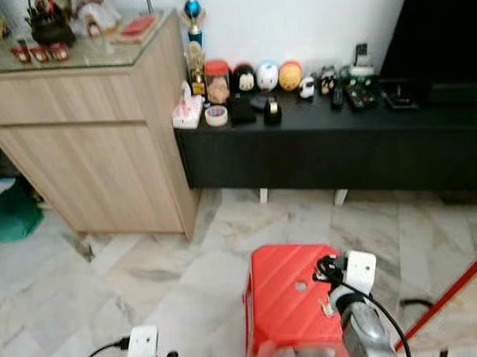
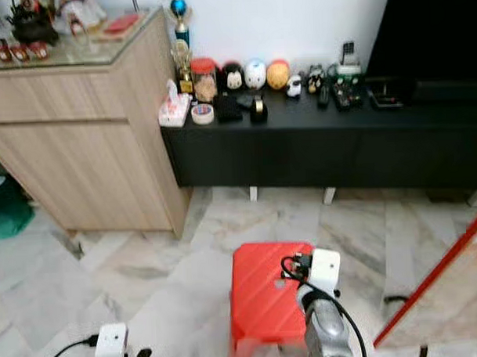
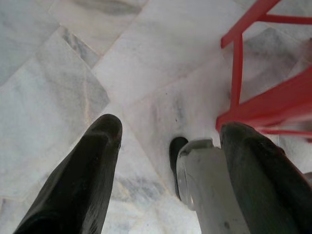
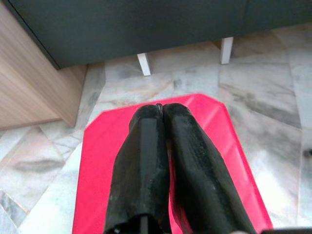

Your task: Hang keys on a hook

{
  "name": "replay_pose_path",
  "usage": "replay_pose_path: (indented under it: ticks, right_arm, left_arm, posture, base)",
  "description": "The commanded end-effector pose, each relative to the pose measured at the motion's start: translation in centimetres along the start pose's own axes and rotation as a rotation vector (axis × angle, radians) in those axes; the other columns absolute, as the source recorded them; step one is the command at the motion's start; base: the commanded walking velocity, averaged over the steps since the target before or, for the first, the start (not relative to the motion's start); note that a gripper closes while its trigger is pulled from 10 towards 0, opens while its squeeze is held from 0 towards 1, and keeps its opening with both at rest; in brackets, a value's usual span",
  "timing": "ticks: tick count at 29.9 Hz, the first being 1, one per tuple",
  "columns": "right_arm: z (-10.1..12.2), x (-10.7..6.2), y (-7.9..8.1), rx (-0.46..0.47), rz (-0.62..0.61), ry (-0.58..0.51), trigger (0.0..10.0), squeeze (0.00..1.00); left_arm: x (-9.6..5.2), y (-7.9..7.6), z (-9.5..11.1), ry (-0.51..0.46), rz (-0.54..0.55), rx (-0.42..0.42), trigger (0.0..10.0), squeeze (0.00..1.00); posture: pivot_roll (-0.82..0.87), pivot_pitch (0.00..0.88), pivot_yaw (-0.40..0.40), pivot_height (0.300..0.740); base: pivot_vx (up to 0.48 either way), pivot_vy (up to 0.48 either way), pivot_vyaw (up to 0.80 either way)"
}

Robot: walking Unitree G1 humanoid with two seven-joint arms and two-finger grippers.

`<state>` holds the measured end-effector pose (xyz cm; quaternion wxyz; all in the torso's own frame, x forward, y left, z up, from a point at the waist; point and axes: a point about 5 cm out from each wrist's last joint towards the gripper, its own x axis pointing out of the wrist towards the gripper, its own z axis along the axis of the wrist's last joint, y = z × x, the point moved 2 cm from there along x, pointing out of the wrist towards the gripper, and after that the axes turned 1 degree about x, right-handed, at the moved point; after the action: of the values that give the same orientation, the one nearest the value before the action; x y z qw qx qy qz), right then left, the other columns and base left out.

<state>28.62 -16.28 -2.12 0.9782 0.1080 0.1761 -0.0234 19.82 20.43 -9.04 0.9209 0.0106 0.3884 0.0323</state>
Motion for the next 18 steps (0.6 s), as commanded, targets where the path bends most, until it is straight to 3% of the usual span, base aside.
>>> replay_pose_path:
  ticks: [1,7,18]
  right_arm:
    - [0.23,0.25,0.37,0.011,0.004,-0.002,10.0,0.0]
    - [0.49,0.43,0.43,0.006,0.006,-0.004,10.0,0.0]
    - [0.83,0.55,-0.12,0.0,-0.012,-0.009,10.0,0.0]
  left_arm:
    - [-0.15,0.3,-0.62,0.028,0.003,0.011,10.0,0.0]
    - [-0.1,0.26,-0.5,0.027,0.005,-0.004,10.0,0.0]
    - [-0.11,0.4,-0.52,0.029,0.014,-0.005,10.0,0.0]
  posture:
    - [-0.01,0.0,0.015,0.706]
    - [-0.01,0.0,0.011,0.706]
    - [-0.01,0.0,-0.003,0.706]
  base:
    - [-0.285,0.0,0.0]
    - [-0.256,0.0,0.0]
    - [0.0,0.0,0.0]
